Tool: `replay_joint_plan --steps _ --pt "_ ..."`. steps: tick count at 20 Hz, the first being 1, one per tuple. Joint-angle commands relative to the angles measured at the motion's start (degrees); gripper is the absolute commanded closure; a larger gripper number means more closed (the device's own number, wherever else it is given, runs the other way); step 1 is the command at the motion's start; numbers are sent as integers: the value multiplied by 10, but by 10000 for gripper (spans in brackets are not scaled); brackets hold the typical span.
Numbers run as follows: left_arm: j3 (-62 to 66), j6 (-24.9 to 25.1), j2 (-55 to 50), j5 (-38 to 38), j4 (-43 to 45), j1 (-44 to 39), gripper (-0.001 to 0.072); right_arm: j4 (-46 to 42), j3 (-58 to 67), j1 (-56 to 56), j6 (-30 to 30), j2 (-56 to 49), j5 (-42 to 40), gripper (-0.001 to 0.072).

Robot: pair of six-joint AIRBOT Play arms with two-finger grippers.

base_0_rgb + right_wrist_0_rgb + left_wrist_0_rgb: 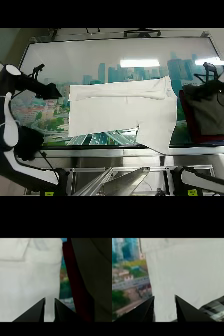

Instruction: Fold the shirts.

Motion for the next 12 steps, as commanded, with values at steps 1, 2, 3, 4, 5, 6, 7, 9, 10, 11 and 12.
replay_joint_plan --steps 1,2,3,4,5,6,7,9,10,11,12 --pt "-209 15 116 42 3 27 416 -13 -161 -35 40 138 24 486" --pt "-275 15 144 63 3 33 416 -13 -202 -52 55 169 23 353" --pt "-337 15 166 90 2 37 416 -13 -241 -69 60 200 20 337" --pt "-393 14 186 118 2 41 415 -12 -274 -86 60 226 16 337" --pt "-443 14 201 148 -5 42 416 -9 -296 -102 59 245 13 337" --pt "-486 15 211 176 -21 42 415 -2 -310 -115 55 257 12 337" --pt "-515 19 216 200 -34 42 415 8 -319 -125 47 265 12 337" --pt "-553 35 216 238 -56 42 415 29 -327 -139 27 269 24 337" --pt "-564 37 216 257 -58 42 415 37 -328 -139 26 269 30 337" --pt "-568 40 216 269 -58 42 415 45 -329 -139 25 269 33 338" --pt "-569 40 216 276 -57 42 415 55 -329 -139 25 269 33 338"
